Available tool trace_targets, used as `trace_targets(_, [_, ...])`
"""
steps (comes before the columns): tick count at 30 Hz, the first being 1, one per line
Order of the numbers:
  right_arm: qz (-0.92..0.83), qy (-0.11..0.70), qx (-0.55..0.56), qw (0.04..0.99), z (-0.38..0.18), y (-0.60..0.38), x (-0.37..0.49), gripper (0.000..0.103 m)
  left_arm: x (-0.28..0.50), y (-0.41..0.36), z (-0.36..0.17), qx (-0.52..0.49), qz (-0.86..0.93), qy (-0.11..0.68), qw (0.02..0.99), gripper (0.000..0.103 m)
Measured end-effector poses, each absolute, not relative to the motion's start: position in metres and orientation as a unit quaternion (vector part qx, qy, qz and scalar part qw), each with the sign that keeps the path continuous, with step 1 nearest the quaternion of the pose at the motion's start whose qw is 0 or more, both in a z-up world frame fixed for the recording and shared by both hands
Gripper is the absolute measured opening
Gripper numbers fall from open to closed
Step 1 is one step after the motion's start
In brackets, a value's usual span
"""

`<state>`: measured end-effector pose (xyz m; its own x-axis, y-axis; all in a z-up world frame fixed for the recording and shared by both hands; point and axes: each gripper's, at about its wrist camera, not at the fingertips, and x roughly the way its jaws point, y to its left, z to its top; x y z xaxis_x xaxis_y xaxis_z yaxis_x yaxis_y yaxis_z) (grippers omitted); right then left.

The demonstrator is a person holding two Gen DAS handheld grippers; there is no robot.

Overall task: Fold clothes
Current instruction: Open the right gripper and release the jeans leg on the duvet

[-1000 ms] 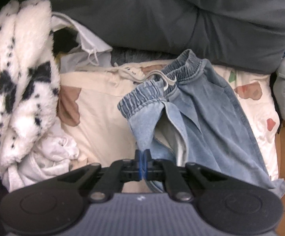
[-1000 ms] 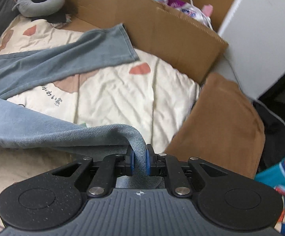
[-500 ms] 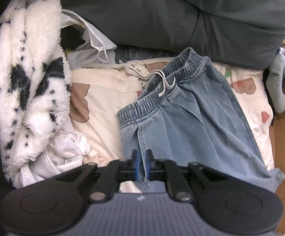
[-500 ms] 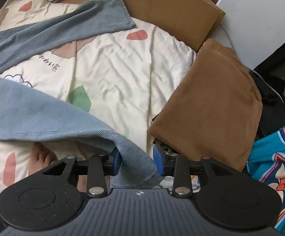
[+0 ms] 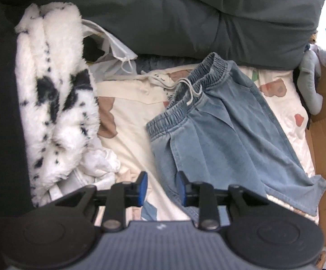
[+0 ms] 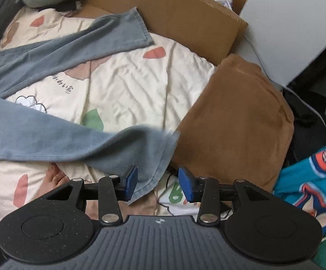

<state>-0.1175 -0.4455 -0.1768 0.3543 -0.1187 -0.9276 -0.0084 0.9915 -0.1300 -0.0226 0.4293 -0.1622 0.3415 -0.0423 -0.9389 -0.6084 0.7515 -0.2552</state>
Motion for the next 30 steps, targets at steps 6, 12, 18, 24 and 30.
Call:
trace_targets(6, [-0.021,0.554,-0.062,0.83,-0.166,-0.442,-0.103,0.047,-0.022,0.428,-0.169,-0.299,0.178,0.54,0.767,0.032])
trace_targets(12, [-0.021,0.538,-0.055,0.841,-0.147,-0.433,-0.071,0.047,-0.014,0.428,-0.18,-0.299,0.167,0.536,0.771,0.035])
trace_targets(18, [-0.002,0.51,-0.047,0.859,-0.131,-0.402,-0.036,0.047,-0.01,0.431,-0.197,-0.299,0.171,0.539,0.769,0.038])
trace_targets(24, [0.038,0.496,-0.063,0.865,-0.127,-0.353,-0.005,0.047,-0.008,0.436,-0.22,-0.303,0.189,0.543,0.76,0.038])
trace_targets(30, [0.074,0.482,-0.069,0.87,-0.127,-0.311,0.026,0.048,0.012,0.45,-0.23,-0.323,0.195,0.527,0.762,0.041])
